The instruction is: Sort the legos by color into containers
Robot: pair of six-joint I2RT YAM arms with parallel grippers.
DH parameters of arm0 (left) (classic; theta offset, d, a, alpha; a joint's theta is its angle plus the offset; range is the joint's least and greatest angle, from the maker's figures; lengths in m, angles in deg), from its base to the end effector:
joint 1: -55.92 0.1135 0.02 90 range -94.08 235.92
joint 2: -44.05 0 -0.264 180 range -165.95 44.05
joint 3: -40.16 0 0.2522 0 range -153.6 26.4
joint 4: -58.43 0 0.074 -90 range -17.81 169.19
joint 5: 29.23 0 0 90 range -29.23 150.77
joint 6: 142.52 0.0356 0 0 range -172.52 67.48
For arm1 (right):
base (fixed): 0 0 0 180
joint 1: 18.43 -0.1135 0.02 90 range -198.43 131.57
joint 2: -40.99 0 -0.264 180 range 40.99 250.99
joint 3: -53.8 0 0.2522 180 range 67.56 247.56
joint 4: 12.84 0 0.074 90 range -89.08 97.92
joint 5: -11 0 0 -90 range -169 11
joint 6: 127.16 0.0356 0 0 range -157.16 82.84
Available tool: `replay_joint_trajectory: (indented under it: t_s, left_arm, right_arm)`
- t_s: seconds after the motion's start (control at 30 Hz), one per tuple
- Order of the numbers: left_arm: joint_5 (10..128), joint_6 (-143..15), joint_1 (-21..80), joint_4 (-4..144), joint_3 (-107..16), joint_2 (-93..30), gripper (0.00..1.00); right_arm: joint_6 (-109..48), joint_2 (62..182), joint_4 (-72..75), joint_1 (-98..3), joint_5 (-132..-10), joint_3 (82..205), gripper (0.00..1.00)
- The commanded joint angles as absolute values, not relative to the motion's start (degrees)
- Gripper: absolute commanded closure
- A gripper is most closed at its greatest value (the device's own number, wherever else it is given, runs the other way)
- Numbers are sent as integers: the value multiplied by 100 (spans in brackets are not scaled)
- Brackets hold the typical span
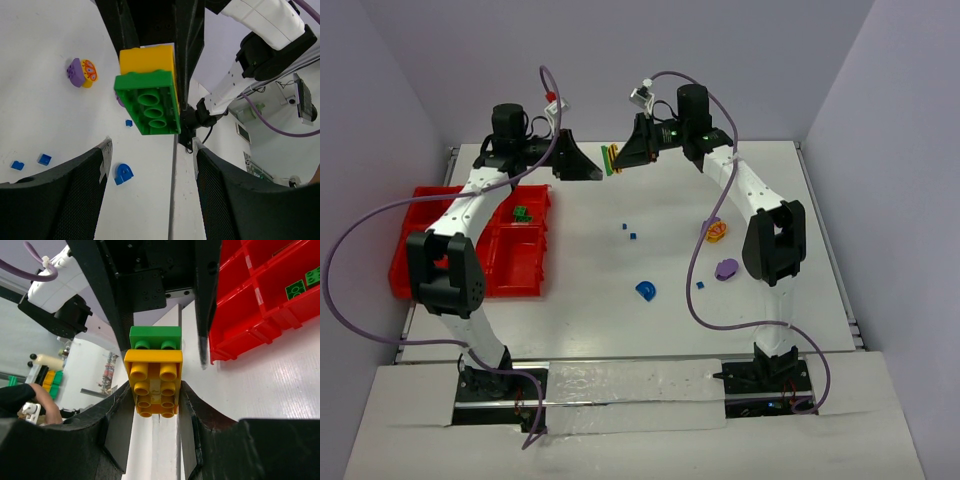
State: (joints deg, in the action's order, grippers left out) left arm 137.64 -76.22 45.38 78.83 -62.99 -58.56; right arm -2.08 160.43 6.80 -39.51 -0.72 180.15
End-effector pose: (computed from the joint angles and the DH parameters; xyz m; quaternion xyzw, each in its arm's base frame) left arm 0.3938 -0.1085 0.3456 0.2814 0.6778 -0.6187 0.2804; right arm 0.4347 0.2049 0.3559 -0.3173 0.6494 0.6630 0.1952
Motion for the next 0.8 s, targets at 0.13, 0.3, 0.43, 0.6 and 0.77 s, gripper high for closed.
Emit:
replay_joint_trajectory:
  t_s: [0.13, 0.3, 0.43, 0.6, 0.77]
  left_arm:
    - [14027, -8181, 4472, 7094, -6408, -5707, 28]
    - [13725, -8146, 4419, 7109, -6534, -5830, 28]
    - [13531, -7967, 4406, 7405, -6670, -5924, 28]
    - [13396, -7965, 4380, 7421, -6769, -6004, 29]
    - [13302, -8017, 4336, 7378, -6834, -6072, 29]
  right_arm:
    - [-711, 15920, 1081, -3987, -161, 18221, 100]
    - [-798, 15864, 1159, -4031, -130, 18204, 100]
    - [-867, 15840, 1235, -4031, -129, 18183, 100]
    - [-869, 15841, 1247, -4046, -107, 18205, 100]
    - [-877, 15836, 1244, -4066, -86, 18208, 100]
